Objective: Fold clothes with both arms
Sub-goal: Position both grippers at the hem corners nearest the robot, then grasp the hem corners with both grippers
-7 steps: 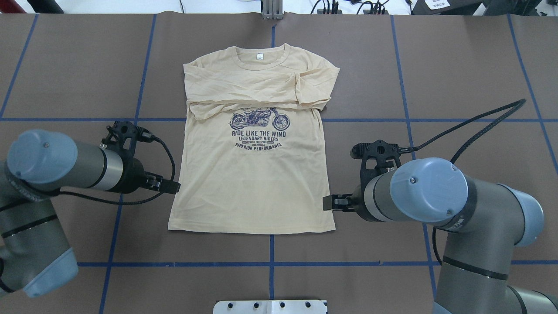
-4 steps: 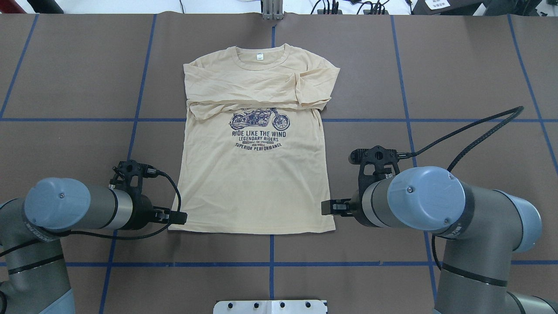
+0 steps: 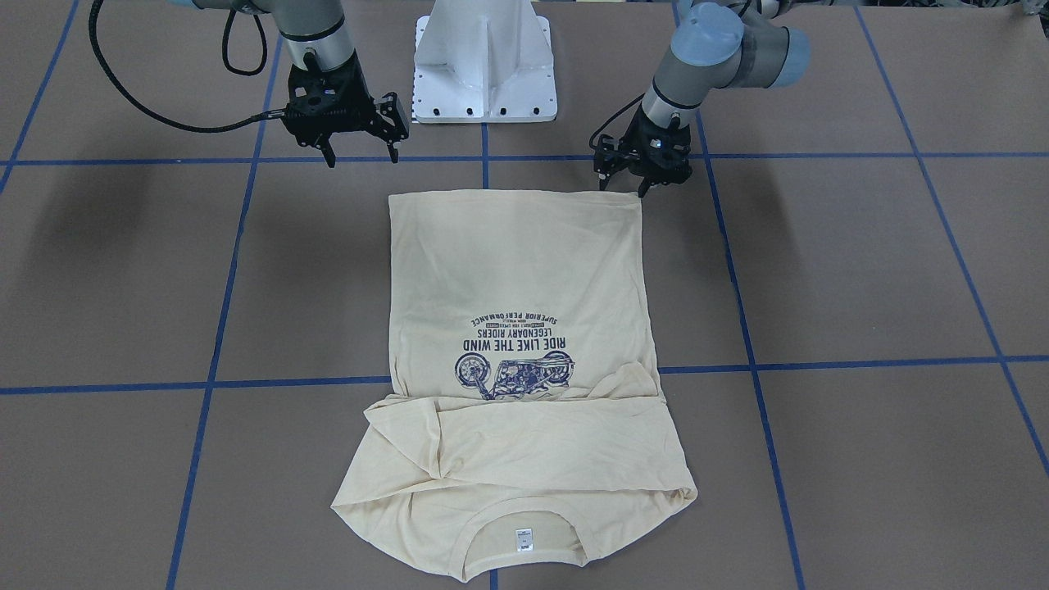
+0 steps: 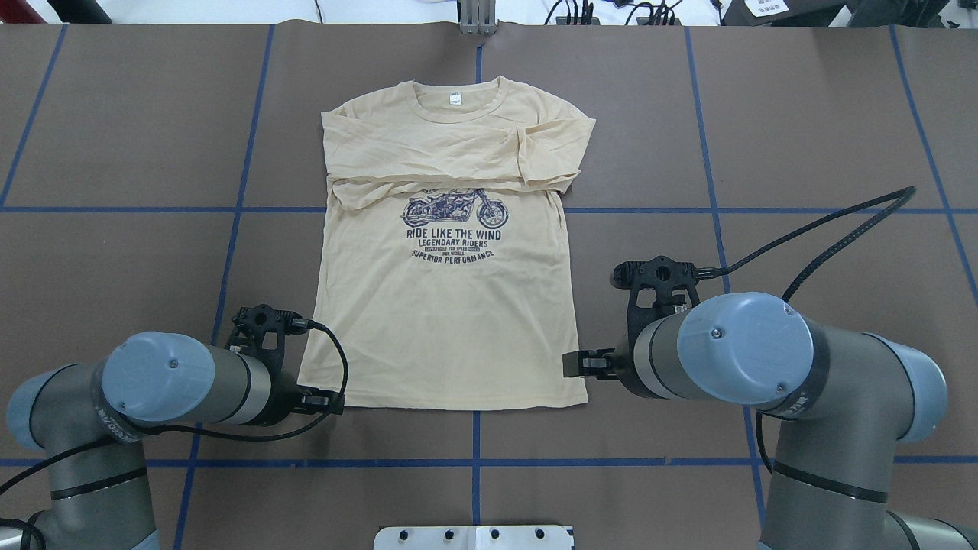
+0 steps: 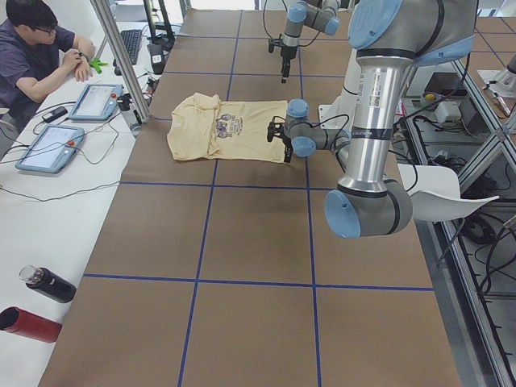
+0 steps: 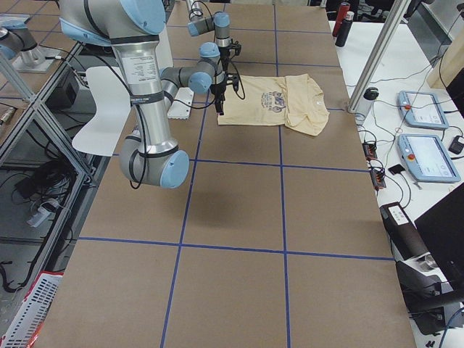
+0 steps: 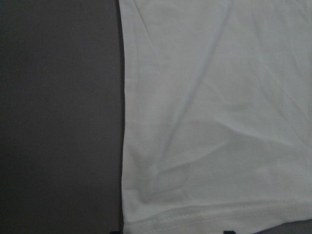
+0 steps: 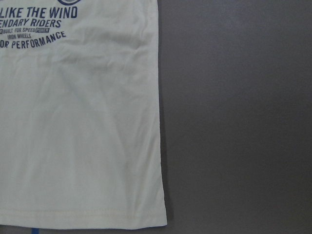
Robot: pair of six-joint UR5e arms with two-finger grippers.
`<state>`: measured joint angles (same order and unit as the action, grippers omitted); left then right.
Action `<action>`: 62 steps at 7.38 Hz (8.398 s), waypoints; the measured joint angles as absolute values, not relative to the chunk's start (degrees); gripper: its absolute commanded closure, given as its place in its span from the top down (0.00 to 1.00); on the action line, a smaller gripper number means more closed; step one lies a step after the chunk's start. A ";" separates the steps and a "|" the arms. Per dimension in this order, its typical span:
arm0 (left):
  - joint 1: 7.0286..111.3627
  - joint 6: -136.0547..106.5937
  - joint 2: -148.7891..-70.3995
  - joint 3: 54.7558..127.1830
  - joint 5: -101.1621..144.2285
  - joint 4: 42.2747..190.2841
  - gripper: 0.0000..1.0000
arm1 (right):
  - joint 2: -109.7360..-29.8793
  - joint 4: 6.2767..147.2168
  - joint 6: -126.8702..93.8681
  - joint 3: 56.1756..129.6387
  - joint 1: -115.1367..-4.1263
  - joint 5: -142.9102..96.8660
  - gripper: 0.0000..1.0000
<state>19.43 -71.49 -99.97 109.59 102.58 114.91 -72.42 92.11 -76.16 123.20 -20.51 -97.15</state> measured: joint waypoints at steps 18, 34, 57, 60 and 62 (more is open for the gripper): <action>20.65 -77.96 -100.57 110.59 102.95 107.99 0.45 | -72.16 92.11 -76.12 122.79 -20.04 -97.03 0.99; 20.65 -78.18 -100.72 110.26 102.80 108.26 0.00 | -72.16 92.11 -76.18 122.86 -19.66 -96.94 0.99; 21.36 -75.76 -100.55 113.64 103.45 107.74 0.00 | -71.44 80.77 -82.79 109.51 -12.00 -85.34 0.17; 21.36 -75.76 -100.55 113.84 103.45 107.75 0.00 | -71.38 80.80 -82.79 109.74 -11.95 -85.17 0.00; 21.36 -75.76 -100.57 114.44 103.47 107.70 0.00 | -71.45 80.79 -82.78 110.61 -12.20 -85.42 0.00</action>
<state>21.36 -75.76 -100.57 114.44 103.47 107.70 -71.45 80.79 -82.78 110.61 -12.20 -85.42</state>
